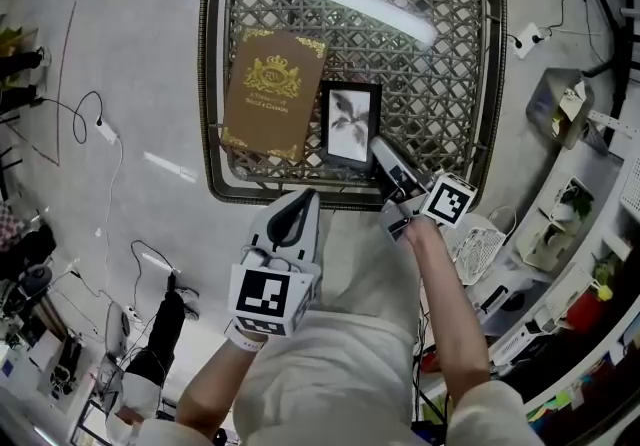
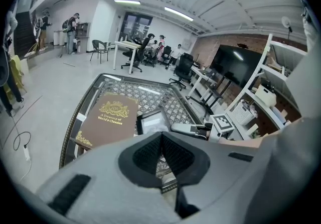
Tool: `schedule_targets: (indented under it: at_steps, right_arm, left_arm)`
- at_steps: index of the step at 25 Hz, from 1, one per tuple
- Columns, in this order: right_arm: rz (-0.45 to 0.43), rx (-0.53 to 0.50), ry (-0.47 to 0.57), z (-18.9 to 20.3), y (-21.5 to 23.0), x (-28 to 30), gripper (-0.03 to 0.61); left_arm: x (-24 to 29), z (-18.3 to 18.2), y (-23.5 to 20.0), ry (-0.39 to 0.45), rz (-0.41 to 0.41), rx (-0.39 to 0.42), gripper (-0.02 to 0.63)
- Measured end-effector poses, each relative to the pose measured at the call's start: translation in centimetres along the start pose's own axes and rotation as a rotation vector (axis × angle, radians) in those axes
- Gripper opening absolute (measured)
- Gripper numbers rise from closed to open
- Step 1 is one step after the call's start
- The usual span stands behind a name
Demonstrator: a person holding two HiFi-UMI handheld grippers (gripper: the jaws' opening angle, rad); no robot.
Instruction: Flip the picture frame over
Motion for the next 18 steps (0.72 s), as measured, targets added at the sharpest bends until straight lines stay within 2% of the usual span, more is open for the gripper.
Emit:
schedule_targets:
  at_steps: [6, 10, 12, 18]
  right_arm:
    - [0.157, -0.1, 0.003, -0.5, 1.3, -0.8, 0.087]
    - [0.255, -0.197, -0.032, -0.6, 1.6, -0.8, 0.091]
    - [0.315, -0.275, -0.065, -0.5, 1.6, -0.8, 0.094]
    - [0.581, -0.627, -0.192, -0.2, 1.5, -0.4, 0.126]
  left_arm:
    - [0.4, 0.2, 0.3, -0.005, 0.002, -0.002, 0.025]
    - [0.5, 0.0, 0.4, -0.004, 0.004, -0.003, 0.025]
    - [0.6, -0.2, 0.3, -0.004, 0.003, 0.0, 0.025]
    - [0.7, -0.1, 0.1, -0.005, 0.007, 0.0, 0.025]
Point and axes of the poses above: the fingertips, and each gripper's own axes: x forward along the fingers, y to its right, z out of its underside, the point moved 8 cm from there along -x, backward along the fingers, and after that the axes turned 5 degrees about z, right-handed, at the moved point
